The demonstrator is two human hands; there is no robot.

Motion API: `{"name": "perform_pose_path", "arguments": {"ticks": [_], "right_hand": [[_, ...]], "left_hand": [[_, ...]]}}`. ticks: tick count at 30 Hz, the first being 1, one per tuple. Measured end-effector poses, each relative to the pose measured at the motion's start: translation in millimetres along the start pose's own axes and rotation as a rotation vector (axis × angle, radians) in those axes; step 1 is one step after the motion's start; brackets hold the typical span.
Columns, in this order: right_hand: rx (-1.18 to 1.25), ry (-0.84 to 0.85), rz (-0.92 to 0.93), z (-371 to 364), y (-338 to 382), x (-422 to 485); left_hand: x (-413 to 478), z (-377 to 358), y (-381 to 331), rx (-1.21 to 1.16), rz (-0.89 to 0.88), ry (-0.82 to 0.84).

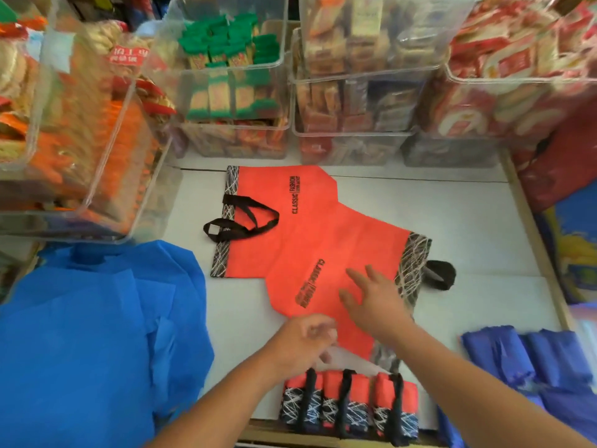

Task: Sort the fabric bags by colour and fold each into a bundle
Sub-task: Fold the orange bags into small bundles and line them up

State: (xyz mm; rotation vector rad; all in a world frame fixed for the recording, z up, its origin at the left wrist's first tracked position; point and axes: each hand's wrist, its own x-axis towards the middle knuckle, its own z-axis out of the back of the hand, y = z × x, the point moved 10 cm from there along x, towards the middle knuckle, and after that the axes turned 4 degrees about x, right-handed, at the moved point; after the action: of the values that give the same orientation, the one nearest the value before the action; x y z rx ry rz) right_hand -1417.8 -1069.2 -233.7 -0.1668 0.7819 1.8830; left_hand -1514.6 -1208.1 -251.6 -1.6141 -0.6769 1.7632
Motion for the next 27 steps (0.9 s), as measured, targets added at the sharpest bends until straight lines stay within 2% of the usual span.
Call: {"name": "perform_pose_path", "arguments": {"ticks": [3,6,9,13,18,21,23,25,27], "right_hand": [[-0.052,0.2,-0.251,-49,-31,-7],[-0.04,0.215,-0.289,-70,-47,-5],[-0.08,0.133,-0.174,-68,-54,6],[0.011,0.056,0.008,-52,-62,23],[0.006,0.104,0.138,-32,-58,45],[-0.014,0.0,0.238,-23,-20,26],[-0.014,0.018,0.29,-36,6,-1],[-0.077,-0.02,0.369,-48,24,-26],[-0.046,-0.085,0.414,-48,21,-34]], "left_hand": [[14,60,3,0.257,-0.039,-0.367],[26,101,10,0.382,-0.024,-0.522],[54,108,23,0.393,0.009,-0.508],[80,107,37,0.047,0.042,-0.579],[70,97,40,-0.095,0.054,-0.663],[50,83,42,-0.163,0.128,-0.676],[38,72,37,-0.204,0.184,-0.655],[32,57,29,-0.223,0.201,-0.565],[26,50,21,-0.158,0.137,-0.486]]}}
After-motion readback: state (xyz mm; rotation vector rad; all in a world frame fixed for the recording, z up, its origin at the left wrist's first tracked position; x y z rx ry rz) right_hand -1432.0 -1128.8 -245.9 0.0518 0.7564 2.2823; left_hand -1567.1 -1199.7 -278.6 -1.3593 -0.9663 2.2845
